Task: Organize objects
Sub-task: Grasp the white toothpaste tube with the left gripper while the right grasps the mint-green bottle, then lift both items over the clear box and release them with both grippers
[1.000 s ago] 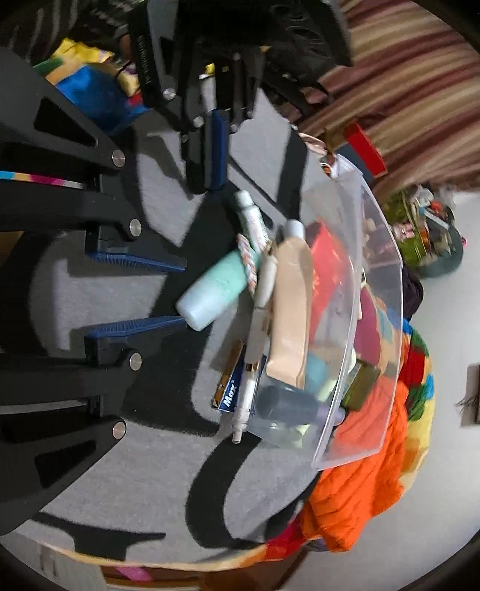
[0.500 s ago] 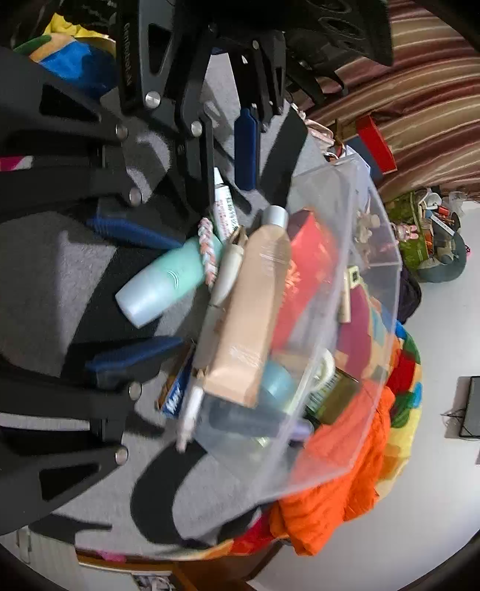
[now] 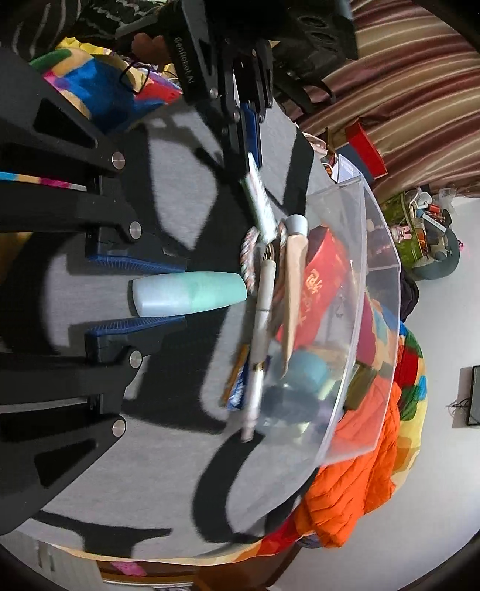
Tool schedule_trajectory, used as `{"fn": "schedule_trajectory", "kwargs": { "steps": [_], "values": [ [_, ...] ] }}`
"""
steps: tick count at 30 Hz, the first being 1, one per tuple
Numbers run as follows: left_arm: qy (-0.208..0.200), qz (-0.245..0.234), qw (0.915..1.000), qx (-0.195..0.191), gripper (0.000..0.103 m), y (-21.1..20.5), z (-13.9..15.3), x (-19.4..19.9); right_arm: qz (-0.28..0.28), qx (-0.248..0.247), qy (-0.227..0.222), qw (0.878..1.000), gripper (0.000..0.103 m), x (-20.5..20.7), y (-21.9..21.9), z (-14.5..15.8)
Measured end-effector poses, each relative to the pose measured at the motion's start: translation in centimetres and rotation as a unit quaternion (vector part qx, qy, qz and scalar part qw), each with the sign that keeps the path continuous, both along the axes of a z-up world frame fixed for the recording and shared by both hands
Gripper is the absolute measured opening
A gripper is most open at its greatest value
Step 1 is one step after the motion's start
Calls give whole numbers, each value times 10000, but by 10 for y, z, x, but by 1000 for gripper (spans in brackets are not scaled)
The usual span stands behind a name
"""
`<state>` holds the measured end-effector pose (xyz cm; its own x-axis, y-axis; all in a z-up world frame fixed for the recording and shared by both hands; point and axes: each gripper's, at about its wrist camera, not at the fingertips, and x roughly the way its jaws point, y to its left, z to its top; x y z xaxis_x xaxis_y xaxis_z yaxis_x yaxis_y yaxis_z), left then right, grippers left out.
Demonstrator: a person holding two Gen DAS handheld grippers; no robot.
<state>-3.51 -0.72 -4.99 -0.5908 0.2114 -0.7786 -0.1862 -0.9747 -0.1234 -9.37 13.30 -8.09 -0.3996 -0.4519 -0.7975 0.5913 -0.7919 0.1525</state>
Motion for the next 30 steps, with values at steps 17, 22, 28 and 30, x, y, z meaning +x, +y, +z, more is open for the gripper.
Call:
{"fn": "schedule_trajectory", "kwargs": {
  "steps": [17,22,28,30],
  "values": [
    [197,64,9992,-343,23,8,-10,-1,-154,335,277,9989,27,3,-15,-2],
    [283,53,9987,-411,16,10,-6,-1,-185,414,452,9979,23,7,-18,-1],
    [680,59,9970,-357,16,7,20,4,-245,70,465,9986,23,5,-12,17],
    [810,77,9962,-307,16,5,30,3,-291,-49,552,9980,23,2,-11,27]
  ]
}}
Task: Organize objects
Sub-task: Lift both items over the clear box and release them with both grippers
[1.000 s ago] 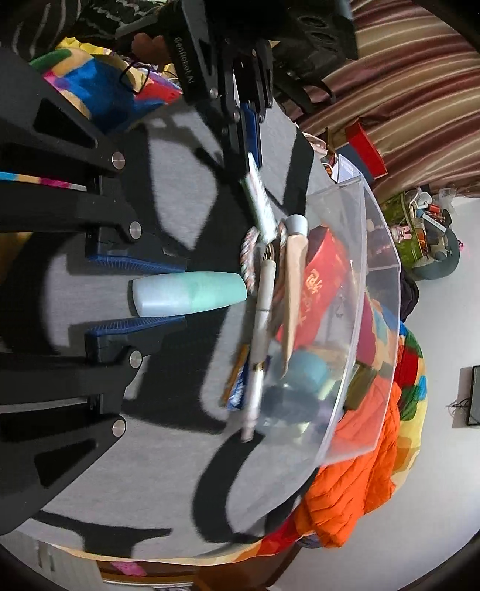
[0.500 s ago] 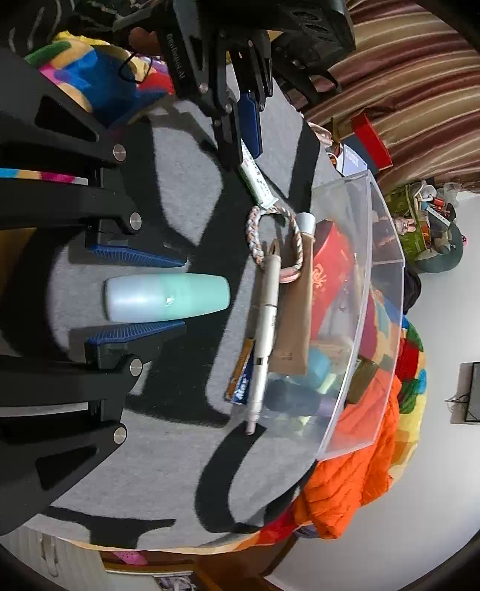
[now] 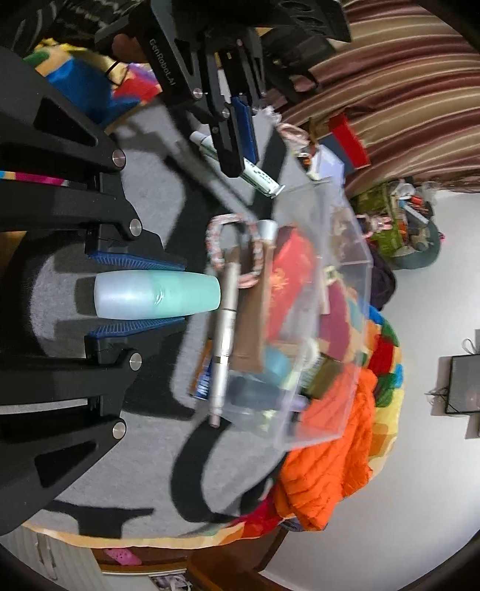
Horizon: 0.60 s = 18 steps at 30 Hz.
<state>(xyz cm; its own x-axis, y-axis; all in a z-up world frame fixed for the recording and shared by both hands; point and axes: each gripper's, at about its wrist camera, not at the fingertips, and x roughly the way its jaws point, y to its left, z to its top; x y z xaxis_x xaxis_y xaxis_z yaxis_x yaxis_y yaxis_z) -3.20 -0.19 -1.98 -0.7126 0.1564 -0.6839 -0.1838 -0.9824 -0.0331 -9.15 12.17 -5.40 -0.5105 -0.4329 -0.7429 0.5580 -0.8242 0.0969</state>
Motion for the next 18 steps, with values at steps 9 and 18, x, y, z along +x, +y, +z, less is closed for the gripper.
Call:
{"fn": "schedule_trajectory", "kwargs": {
  "steps": [9,18],
  "values": [
    [403,178,9989,173,16,-8,32,-20,-327,-446,419,9976,23,-27,0,44],
    [427,364,9979,313,16,-21,49,-58,-658,-701,349,9948,23,-72,-2,59]
  ]
}}
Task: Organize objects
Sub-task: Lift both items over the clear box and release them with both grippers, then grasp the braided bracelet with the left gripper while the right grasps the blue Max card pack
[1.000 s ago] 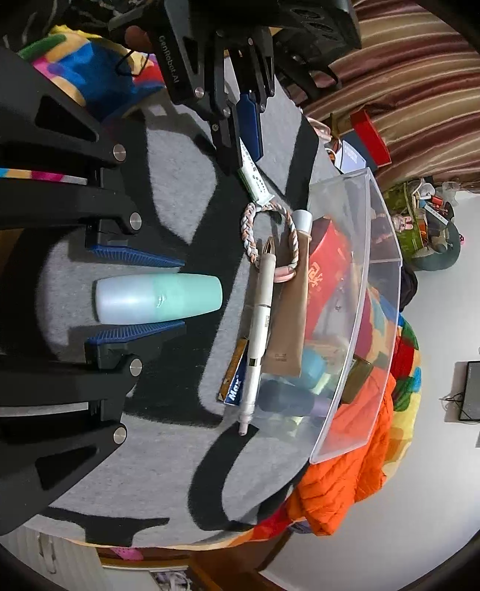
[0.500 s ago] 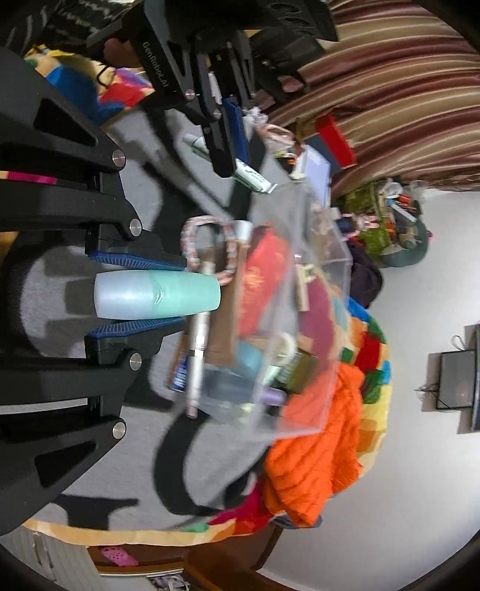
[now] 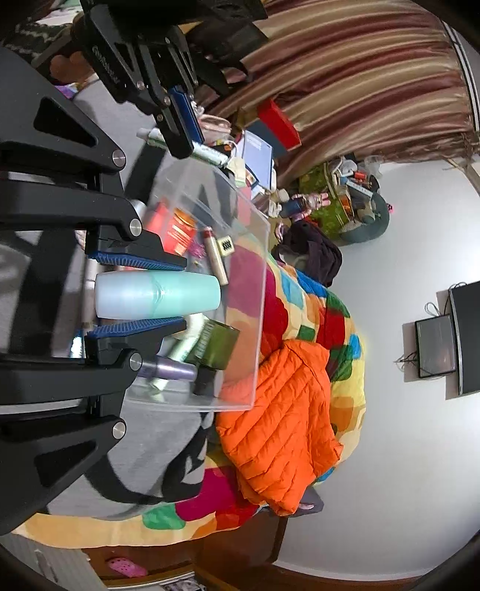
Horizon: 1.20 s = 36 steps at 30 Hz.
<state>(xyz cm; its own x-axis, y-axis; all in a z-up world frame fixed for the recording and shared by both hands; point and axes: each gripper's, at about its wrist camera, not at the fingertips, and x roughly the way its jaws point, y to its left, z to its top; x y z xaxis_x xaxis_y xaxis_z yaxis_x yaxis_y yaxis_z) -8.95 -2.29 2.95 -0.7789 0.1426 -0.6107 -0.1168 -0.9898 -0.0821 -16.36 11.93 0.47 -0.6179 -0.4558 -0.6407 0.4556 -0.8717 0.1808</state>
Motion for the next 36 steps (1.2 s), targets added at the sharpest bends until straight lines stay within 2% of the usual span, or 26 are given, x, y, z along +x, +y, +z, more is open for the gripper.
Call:
{"fn": "schedule_trajectory", "kwargs": {
  "steps": [6,10,15,21,26,30,34,36],
  "values": [
    [-296,36,9994,172,16,-8,-4,-31,-166,109,-273,9994,23,-32,-4,-13],
    [-664,4,9974,279,16,-10,-15,-54,-210,201,-579,9979,23,-50,-6,-30],
    [-952,-39,9950,292,16,-7,-27,-67,-177,343,-756,9964,23,-58,-11,-43],
    [-860,-121,9955,380,17,-5,-23,-59,-76,434,-720,9964,23,-54,-14,-42],
    [-731,-168,9967,316,17,-4,-15,-46,27,372,-515,9980,23,-40,-11,-28],
    [-637,-196,9975,236,26,-1,-12,-32,79,323,-364,9988,25,-24,-4,-17],
    [-637,-275,9975,101,27,5,-18,-16,105,382,-221,9990,27,-5,5,-13],
    [-709,-331,9969,28,27,8,-24,-10,130,493,-162,9986,32,6,11,-16]
  ]
}}
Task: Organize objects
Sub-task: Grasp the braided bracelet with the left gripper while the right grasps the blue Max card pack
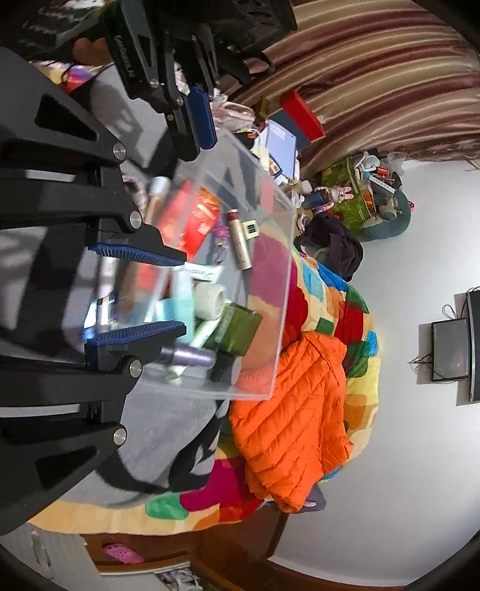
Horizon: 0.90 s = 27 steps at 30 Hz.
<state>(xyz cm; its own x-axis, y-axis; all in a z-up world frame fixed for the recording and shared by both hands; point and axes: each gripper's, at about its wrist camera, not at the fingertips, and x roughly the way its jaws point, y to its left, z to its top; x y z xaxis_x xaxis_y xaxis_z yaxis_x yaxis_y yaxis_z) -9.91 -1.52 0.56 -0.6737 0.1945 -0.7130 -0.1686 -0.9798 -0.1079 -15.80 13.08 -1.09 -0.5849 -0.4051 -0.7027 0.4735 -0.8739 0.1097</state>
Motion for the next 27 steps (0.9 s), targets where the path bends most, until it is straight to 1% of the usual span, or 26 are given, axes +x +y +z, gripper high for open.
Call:
{"fn": "schedule_trajectory", "kwargs": {
  "steps": [1,3,5,9,12,15,17,19,21,22,23,24,27],
  "values": [
    [-45,-19,10000,-25,27,1,-4,3,-5,52,15,10000,34,2,3,-2],
    [-174,-69,9998,-75,27,3,-12,6,-48,190,36,9998,44,9,11,-9],
    [-298,-106,9994,-140,27,5,-22,8,-150,311,9,9994,47,13,19,-17],
    [-668,-193,9974,-202,27,12,-44,7,-305,270,-349,9986,48,12,37,-38],
    [-881,-230,9955,-253,27,18,-55,3,-416,111,-721,9965,48,3,46,-54],
    [-974,-47,9947,-336,27,21,-61,-4,-367,-159,-1054,9936,48,-5,47,-66],
    [-1011,10,9943,-338,27,22,-63,-7,-345,-176,-1160,9925,48,-9,43,-72],
    [-975,57,9945,-367,24,23,-63,-7,-232,-188,-1224,9920,48,-8,37,-77],
    [-962,81,9948,-333,12,21,-64,-8,-225,0,-1094,9937,52,-5,28,-79],
    [-964,80,9949,-289,10,20,-64,-7,-228,106,-1012,9945,53,-4,23,-79],
    [-962,68,9950,-244,7,19,-63,-7,-227,178,-950,9951,58,-2,18,-78],
    [-955,63,9952,-195,6,18,-63,-6,-233,237,-910,9953,61,-1,14,-79],
    [-908,34,9958,-111,4,17,-61,0,-364,552,-744,9950,63,1,3,-81]
  ]
}}
